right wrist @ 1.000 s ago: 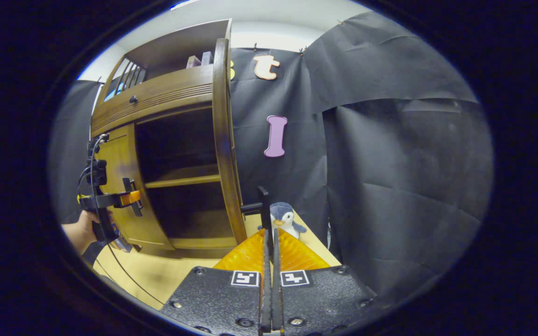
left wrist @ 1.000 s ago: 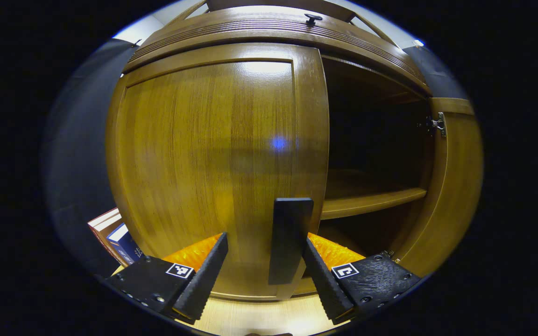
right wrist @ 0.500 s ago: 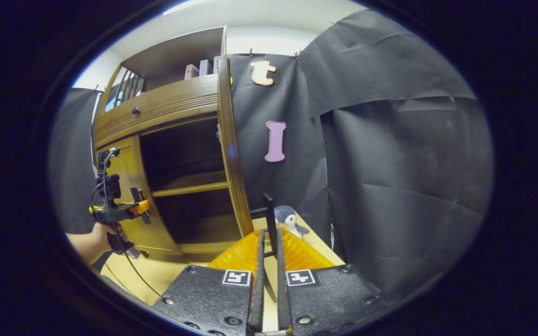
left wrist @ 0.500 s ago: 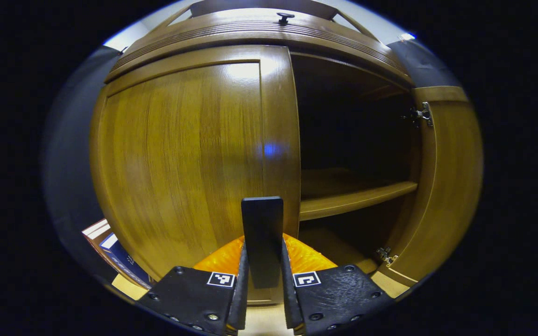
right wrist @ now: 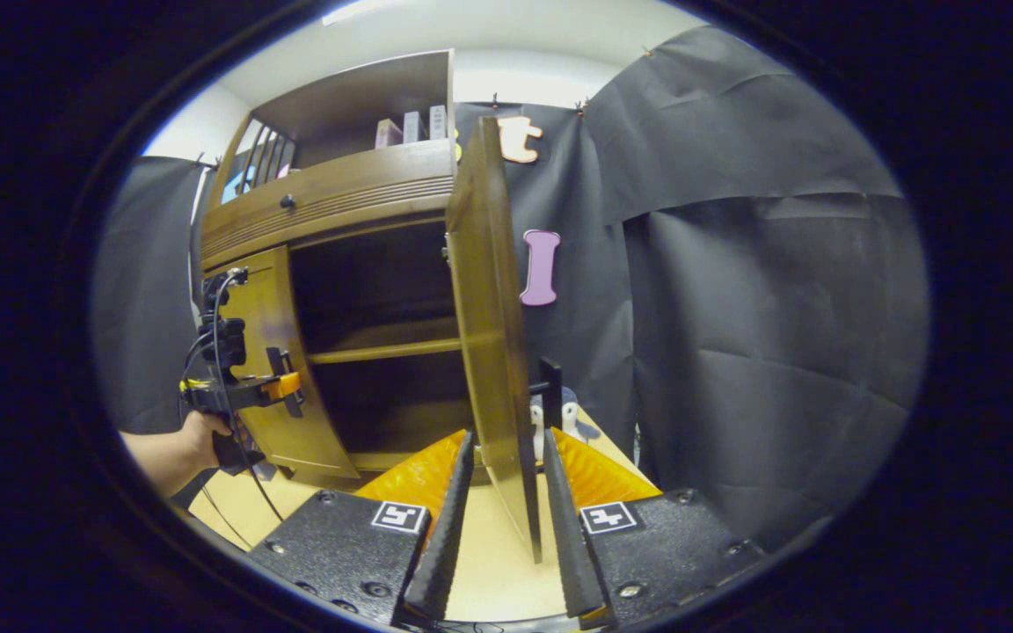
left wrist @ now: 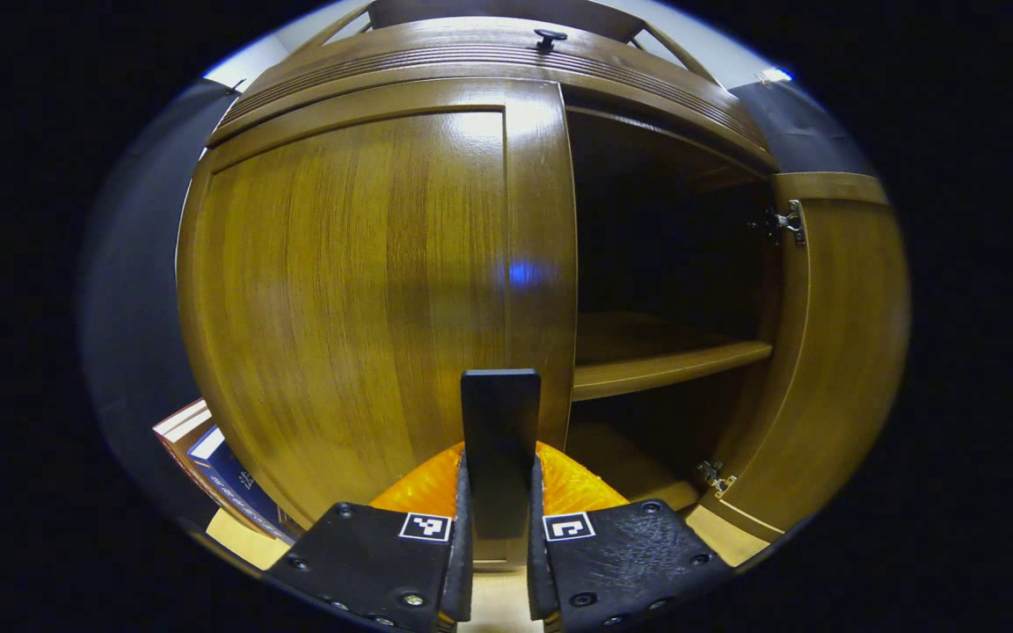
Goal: Open the right door of the double-door shoe cabinet with the right hand, and open the left door with the left hand.
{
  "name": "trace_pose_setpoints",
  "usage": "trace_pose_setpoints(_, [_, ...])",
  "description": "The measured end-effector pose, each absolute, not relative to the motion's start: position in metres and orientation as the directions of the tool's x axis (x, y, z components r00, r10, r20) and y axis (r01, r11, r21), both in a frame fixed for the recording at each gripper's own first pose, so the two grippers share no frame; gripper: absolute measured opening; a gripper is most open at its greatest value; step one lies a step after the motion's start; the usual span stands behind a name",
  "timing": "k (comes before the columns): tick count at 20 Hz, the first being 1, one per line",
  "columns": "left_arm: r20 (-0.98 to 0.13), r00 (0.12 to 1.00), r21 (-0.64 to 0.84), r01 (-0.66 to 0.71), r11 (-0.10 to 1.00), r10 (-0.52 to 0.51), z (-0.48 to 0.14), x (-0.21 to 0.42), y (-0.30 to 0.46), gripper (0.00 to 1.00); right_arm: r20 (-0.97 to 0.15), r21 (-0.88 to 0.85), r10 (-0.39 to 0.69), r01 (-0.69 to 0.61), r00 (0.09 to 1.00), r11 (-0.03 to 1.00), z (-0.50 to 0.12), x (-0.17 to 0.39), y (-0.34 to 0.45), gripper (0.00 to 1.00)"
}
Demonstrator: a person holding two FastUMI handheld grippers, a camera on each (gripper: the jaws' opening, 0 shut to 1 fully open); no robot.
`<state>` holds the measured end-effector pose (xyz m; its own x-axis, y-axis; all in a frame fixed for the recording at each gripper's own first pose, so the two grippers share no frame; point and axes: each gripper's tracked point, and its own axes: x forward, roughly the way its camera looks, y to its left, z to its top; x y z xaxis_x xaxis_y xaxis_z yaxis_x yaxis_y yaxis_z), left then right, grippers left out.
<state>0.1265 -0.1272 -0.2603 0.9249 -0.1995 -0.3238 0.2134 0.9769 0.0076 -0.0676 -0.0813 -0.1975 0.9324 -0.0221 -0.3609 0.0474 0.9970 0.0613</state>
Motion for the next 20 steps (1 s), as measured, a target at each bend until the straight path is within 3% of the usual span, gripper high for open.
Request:
trace_pose_setpoints(1, [-0.323, 0.925, 0.008, 0.212, 0.977, -0.198, -0.259, 0.122, -0.125, 0.24, -0.357, 0.059, -0.012, 0.036, 0.934, 0.998, -0.197, -0.067, -0.077, 0.55])
trace_pose_setpoints(2, [-0.319, 0.927, 0.009, 0.209, 0.978, -0.196, -0.258, 0.117, -0.124, 0.24, -0.355, 0.058, -0.002, 0.024, 0.935, 0.998, -0.198, -0.067, -0.074, 0.51])
trace_pose_setpoints(4, [-0.317, 0.929, 0.011, 0.203, 0.979, -0.189, -0.257, 0.106, -0.120, 0.24, -0.356, 0.056, 0.022, -0.002, 0.934, 0.998, -0.197, -0.067, -0.068, 0.60])
trace_pose_setpoints(9, [-0.320, 0.931, 0.018, 0.193, 0.981, -0.177, -0.252, 0.076, -0.107, 0.24, -0.350, 0.050, 0.076, -0.063, 0.934, 0.997, -0.196, -0.066, -0.054, 0.64])
trace_pose_setpoints(11, [-0.319, 0.934, 0.026, 0.181, 0.983, -0.164, -0.250, 0.063, -0.099, 0.24, -0.350, 0.050, 0.097, -0.085, 0.932, 0.995, -0.197, -0.065, -0.049, 0.71])
trace_pose_setpoints(20, [-0.304, 0.951, 0.041, 0.073, 0.996, -0.057, -0.241, 0.013, -0.057, 0.23, -0.349, 0.056, 0.203, -0.196, 0.915, 0.979, -0.199, -0.061, -0.023, 0.70])
